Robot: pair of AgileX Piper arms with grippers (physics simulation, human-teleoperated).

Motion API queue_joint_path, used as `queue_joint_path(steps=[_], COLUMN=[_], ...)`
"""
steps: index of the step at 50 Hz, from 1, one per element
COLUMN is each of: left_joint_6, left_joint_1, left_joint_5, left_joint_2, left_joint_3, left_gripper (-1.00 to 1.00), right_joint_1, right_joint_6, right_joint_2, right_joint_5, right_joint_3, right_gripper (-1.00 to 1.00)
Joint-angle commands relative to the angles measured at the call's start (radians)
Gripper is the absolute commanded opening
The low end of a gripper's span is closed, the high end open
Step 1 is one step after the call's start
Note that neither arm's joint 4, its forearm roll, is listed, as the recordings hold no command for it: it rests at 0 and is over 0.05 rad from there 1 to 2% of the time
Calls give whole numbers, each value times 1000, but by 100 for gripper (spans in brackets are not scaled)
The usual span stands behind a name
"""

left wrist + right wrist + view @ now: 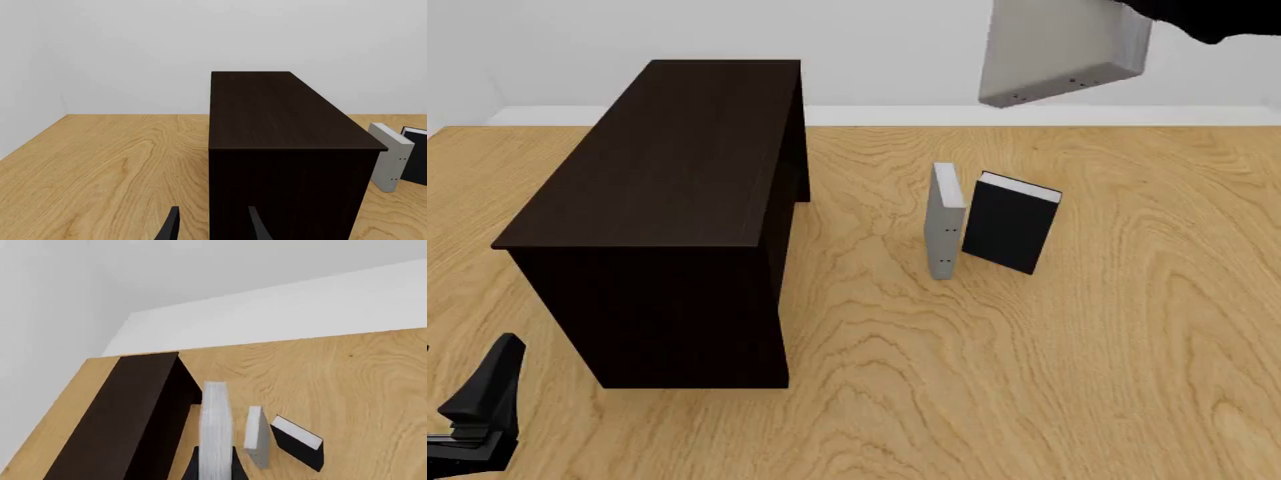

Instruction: Pick up the book on the right and place it under the cabinet shelf.

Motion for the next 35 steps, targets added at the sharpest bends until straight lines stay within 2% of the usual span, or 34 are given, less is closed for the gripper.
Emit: queue_joint_path(steps=[1, 2, 3, 4, 6, 8, 9, 10, 13, 14, 16, 20, 23, 29, 31, 32, 35], left_joint_6=[0, 0, 0, 0, 0, 0, 0, 0, 0, 0, 0, 0, 0, 0, 0, 0, 0], left_joint_1=[0, 0, 0, 0, 0, 0, 0, 0, 0, 0, 0, 0, 0, 0, 0, 0, 0], left_joint_5=[0, 0, 0, 0, 0, 0, 0, 0, 0, 0, 0, 0, 0, 0, 0, 0, 0], left_joint_2=[0, 0, 0, 0, 0, 0, 0, 0, 0, 0, 0, 0, 0, 0, 0, 0, 0], left_joint_3=[0, 0, 0, 0, 0, 0, 0, 0, 0, 0, 0, 0, 0, 0, 0, 0, 0], left_gripper=[100, 100, 100, 100, 100, 100, 100, 100, 100, 100, 100, 100, 100, 100, 100, 100, 100], right_joint_1=[37, 52, 7, 9, 17, -12, 1, 9, 2, 14, 14, 12, 33, 81, 78, 98, 109], right_joint_6=[200, 213, 248, 273, 265, 312, 310, 355, 338, 375, 382, 437, 442, 530, 534, 557, 546], right_joint_2=[-95, -109, -144, -164, -189, -223, -247, -269, -278, -296, -307, -344, -346, -350, -339, -331, -312], right_joint_5=[-150, -164, -177, -186, -191, -201, -206, -222, -214, -232, -245, -308, -322, -444, -477, -495, -494], right_joint_3=[177, 197, 239, 275, 292, 336, 349, 379, 382, 414, 442, 531, 552, 700, 736, 757, 750], right_gripper=[-100, -100, -100, -100, -100, -100, -100, -100, -100, -100, -100, -100, -100, -100, -100, -100, -100])
